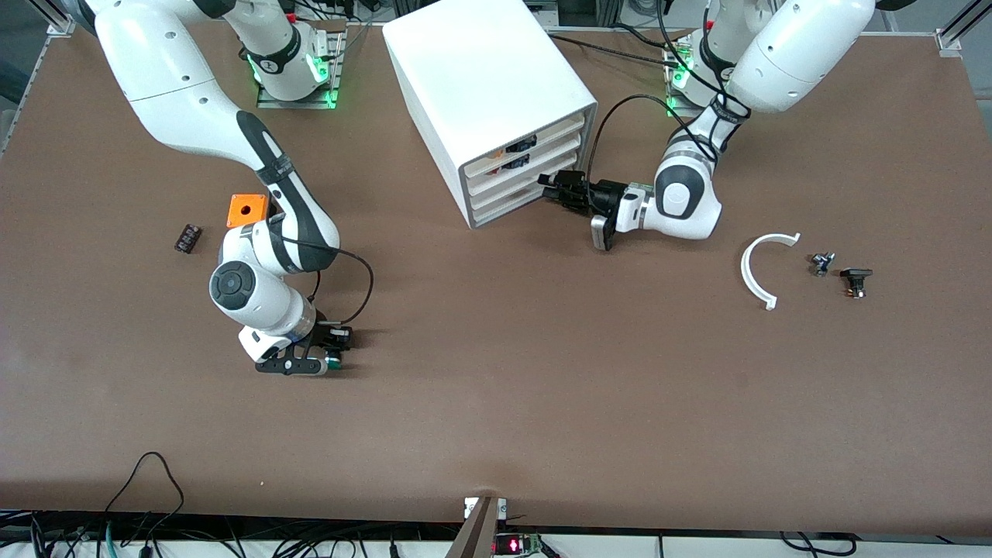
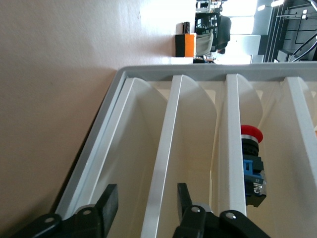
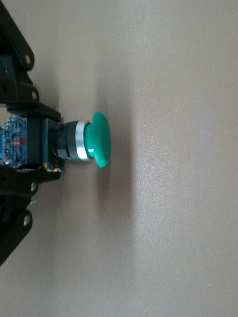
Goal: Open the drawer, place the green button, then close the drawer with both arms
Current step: 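Grasp the green button with the right gripper while the left gripper grips the drawer, then pull the drawer open with the left gripper while the right gripper lifts the button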
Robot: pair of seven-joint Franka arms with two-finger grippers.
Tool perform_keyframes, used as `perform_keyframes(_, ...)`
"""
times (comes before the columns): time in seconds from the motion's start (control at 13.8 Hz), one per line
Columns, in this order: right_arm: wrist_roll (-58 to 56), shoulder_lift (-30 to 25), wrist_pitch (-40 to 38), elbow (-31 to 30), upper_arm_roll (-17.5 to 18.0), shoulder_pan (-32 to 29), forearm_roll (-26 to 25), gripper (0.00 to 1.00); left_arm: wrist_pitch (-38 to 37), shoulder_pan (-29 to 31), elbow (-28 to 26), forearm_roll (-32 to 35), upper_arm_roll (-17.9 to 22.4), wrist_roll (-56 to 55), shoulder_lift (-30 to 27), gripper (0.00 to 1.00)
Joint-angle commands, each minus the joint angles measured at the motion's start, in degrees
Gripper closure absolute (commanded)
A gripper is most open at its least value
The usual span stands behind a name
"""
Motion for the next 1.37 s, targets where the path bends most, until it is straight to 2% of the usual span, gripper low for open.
perform_keyframes(0.0,0.0,-0.5,-0.7,0.1,0.0,0.2,0.8,1.00,-0.5,0.6,-0.2,-1.9,-0.8,2.1,0.8,0.45)
perform_keyframes(0.14,1.2,-0.5,-3.7,2.0,0.0,0.1,0.9,1.00,-0.8,0.2,-0.3,-2.1,-1.1,2.2,0.9,0.49)
perform_keyframes(0.36,5.3,1.2,-16.6,10.4,0.0,0.2,0.7,1.00,-1.5,0.1,-0.6,-2.1,-2.7,2.1,2.1,0.71)
perform_keyframes(0.51,7.5,1.4,-21.7,14.1,0.2,0.3,0.8,1.00,-1.6,0.3,-0.5,-2.1,-2.6,2.2,2.1,0.76)
perform_keyframes(0.65,12.6,1.5,-26.8,18.1,0.2,2.4,0.7,1.00,-1.6,0.3,-0.5,-2.1,-2.6,2.2,2.1,0.97)
perform_keyframes(0.72,15.4,1.7,-29.3,20.5,0.1,3.5,0.6,1.00,-1.6,0.4,-0.5,-2.1,-2.6,2.1,2.1,1.00)
perform_keyframes(1.09,25.3,1.7,-39.5,29.8,0.1,6.8,0.7,1.00,-1.5,2.3,2.6,-1.3,-1.5,1.4,3.0,1.00)
perform_keyframes(1.3,30.7,1.5,-41.6,33.5,0.2,8.2,0.8,1.00,-1.5,2.3,5.8,0.4,1.1,1.4,4.6,1.00)
